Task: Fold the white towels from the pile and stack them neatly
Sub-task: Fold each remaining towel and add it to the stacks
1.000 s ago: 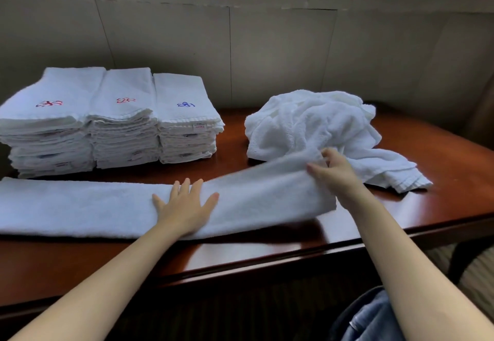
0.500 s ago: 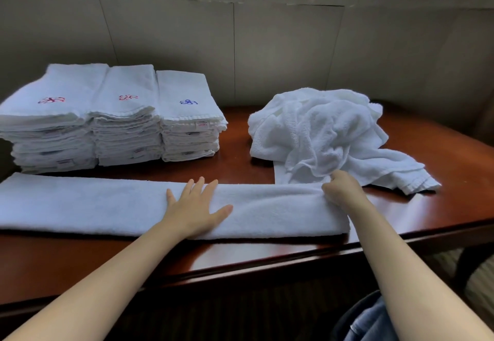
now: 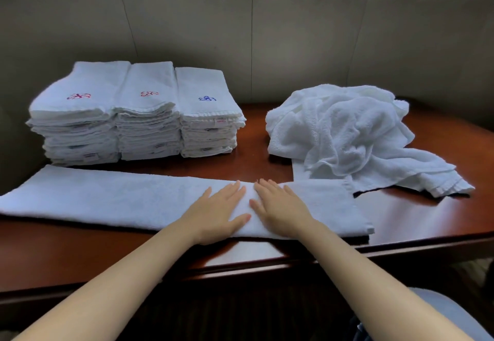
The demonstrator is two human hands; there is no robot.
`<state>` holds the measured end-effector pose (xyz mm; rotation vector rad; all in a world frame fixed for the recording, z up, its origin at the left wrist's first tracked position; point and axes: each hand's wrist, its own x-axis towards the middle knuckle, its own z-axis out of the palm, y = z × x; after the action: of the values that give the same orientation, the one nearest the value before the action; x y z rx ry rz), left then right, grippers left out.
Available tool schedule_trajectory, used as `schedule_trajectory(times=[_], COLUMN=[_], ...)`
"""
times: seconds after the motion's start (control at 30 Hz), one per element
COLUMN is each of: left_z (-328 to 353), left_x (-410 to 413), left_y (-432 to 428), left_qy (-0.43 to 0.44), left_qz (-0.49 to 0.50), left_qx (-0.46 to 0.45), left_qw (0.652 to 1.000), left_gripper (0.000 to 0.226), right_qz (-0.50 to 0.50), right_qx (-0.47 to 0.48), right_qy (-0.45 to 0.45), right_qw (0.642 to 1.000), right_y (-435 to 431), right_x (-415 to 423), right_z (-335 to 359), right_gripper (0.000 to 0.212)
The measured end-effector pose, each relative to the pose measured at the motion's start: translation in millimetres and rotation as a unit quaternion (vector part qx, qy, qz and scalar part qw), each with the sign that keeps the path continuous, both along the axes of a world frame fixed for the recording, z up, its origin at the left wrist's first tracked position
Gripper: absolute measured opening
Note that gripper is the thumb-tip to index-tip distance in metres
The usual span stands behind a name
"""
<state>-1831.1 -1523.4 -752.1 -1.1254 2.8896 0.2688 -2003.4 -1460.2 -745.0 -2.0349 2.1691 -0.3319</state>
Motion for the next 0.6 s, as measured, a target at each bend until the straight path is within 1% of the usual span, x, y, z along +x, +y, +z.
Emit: schedule_trajectory(times=[0.07, 0.17, 0.23, 0.27, 0.3, 0.4, 0.43, 0.5, 0.57, 0.6], left_z=[3.8, 10.0, 12.3, 12.5, 12.5, 10.8, 10.1, 10.2, 10.5, 9.6], left_x=[14.1, 50.7, 78.7, 91.6, 103.7, 132.7, 142.5, 164.7, 189.3, 201.3], left_y=[-11.2, -33.9, -48.3, -54.2, -59.2, -70.7, -74.3, -81.4, -89.3, -93.3], left_qy=[-0.008, -0.024, -0.027, -0.027, -0.026, -0.016, -0.009, 0.017, 0.036, 0.04], left_qz=[0.017, 0.1, 0.16, 0.185, 0.204, 0.244, 0.255, 0.28, 0.3, 0.312], left_qx=[-0.001, 0.009, 0.014, 0.011, 0.004, -0.018, -0.019, 0.003, 0.019, 0.012], left_qw=[1.0, 0.995, 0.987, 0.982, 0.979, 0.97, 0.967, 0.96, 0.953, 0.949], left_gripper=[0.063, 0.061, 0.062, 0.062, 0.061, 0.056, 0.054, 0.052, 0.049, 0.048], right_qz=[-0.039, -0.099, -0.105, -0.086, -0.053, 0.074, 0.109, 0.148, 0.148, 0.144], right_qx=[0.072, 0.137, 0.152, 0.135, 0.104, 0.016, 0.007, 0.019, 0.039, 0.044], right_qy=[0.008, 0.053, 0.113, 0.133, 0.134, 0.056, 0.034, 0.02, 0.018, 0.017], right_qw=[0.997, 0.984, 0.976, 0.978, 0.984, 0.996, 0.993, 0.989, 0.988, 0.988], right_y=[-4.3, -10.4, -17.4, -22.3, -28.2, -49.0, -55.2, -64.4, -70.5, -73.0], right_x=[3.1, 7.1, 21.1, 31.3, 43.0, 79.0, 91.1, 109.9, 116.9, 117.2], right_z=[-5.0, 3.0, 10.8, 13.8, 16.1, 18.3, 15.7, 5.2, -5.8, -8.9], right_gripper=[0.06, 0.062, 0.061, 0.062, 0.061, 0.061, 0.062, 0.061, 0.061, 0.061])
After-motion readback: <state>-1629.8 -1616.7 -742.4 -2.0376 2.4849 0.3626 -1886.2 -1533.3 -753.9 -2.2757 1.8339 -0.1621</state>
